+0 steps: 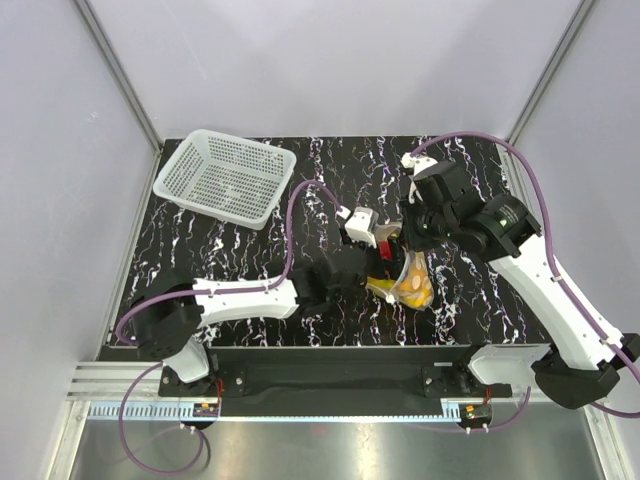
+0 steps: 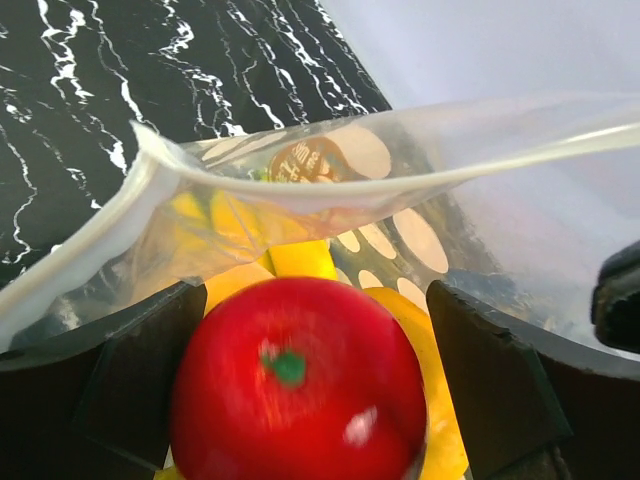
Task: Place the food in the zip-top bag and seal the zipper
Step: Place the fake fruit in the zipper food storage bag.
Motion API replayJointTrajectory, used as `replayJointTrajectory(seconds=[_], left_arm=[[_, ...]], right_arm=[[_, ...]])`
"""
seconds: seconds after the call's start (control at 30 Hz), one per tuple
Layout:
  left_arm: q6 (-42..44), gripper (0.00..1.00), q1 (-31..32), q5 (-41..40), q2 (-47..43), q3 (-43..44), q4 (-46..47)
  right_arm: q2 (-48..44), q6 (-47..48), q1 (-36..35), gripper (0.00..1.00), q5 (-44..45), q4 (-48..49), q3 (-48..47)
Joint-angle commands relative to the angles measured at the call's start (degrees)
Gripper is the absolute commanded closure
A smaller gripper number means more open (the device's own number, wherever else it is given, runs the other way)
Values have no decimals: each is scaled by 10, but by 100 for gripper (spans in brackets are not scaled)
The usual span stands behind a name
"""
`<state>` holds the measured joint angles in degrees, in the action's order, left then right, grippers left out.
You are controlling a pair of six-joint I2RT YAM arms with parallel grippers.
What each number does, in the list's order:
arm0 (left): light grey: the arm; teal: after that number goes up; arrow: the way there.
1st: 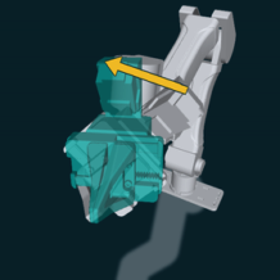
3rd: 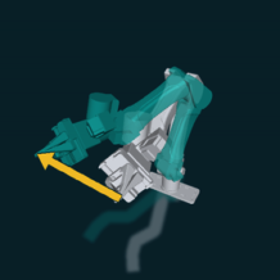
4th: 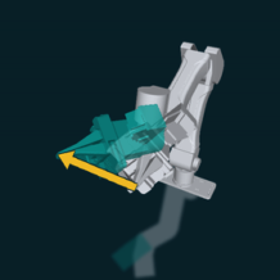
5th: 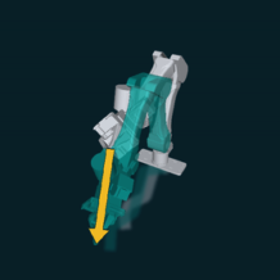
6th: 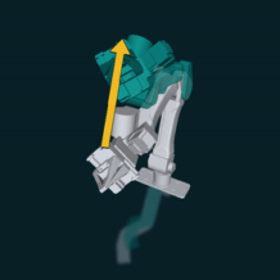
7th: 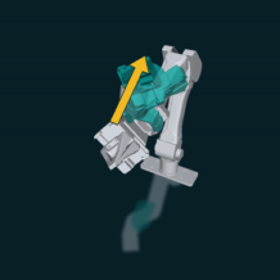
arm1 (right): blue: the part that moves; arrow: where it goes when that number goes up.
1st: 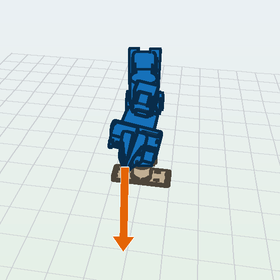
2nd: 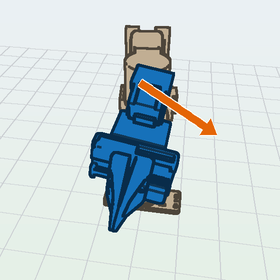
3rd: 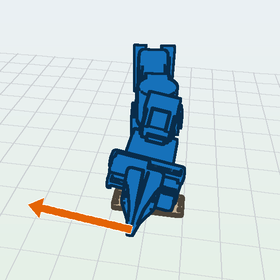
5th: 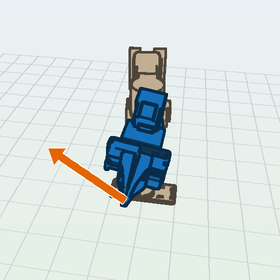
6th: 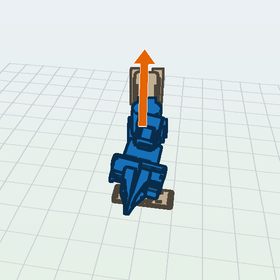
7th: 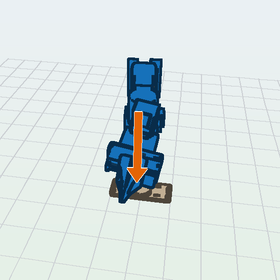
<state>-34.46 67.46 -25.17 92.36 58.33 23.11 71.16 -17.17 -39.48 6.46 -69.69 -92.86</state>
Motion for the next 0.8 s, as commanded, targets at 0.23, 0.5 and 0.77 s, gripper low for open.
replayJointTrajectory(seconds=[0.23,0.5,0.77], left_arm=[[25,1,0,20,-115,-15,-30],[17,1,0,29,-194,-28,-140],[54,2,0,-1,-294,-32,-283]], right_arm=[[-4,-5,-9,100,0,23,14],[-8,-6,-9,100,1,36,25],[-7,-2,-8,100,-1,32,22]])
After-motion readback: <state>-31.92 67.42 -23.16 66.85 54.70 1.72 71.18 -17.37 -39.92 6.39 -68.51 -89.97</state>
